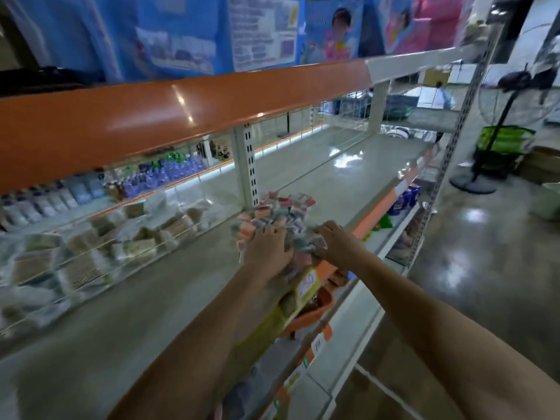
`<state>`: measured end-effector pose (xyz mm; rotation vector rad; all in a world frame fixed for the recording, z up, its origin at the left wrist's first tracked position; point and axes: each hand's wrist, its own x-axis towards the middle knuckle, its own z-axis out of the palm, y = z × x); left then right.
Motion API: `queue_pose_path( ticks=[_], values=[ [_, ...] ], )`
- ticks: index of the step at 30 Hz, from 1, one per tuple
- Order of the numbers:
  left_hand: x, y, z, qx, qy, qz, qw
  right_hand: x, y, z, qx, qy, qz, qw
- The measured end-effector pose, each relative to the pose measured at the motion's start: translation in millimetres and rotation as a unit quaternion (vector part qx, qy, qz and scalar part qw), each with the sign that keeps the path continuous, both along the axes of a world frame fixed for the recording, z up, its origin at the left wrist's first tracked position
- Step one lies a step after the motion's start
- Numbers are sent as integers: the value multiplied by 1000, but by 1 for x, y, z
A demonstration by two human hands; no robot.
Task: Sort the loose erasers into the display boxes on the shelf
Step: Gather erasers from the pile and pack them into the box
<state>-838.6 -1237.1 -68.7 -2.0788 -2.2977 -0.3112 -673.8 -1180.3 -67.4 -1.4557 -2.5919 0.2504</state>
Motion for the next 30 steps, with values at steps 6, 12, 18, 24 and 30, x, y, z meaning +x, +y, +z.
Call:
queue_pose_path(
  ticks=[6,12,18,24,30],
  values=[
    [-18,61,-7,-25,13,34,999,-18,68,4,-24,-4,7,1000],
    [-25,88,-26,-13,22,74,997,-47,100,-15,-51,33,27,998],
    [-19,92,-27,1,-5,98,995,-50,128,-33,-26,-5,71,997],
    [1,75,-23,62,-104,178,977,-32,145,-31,-2,84,155,984],
    [20,30,-16,135,-187,259,938,-16,126,-13,-46,193,312,929]
  ],
)
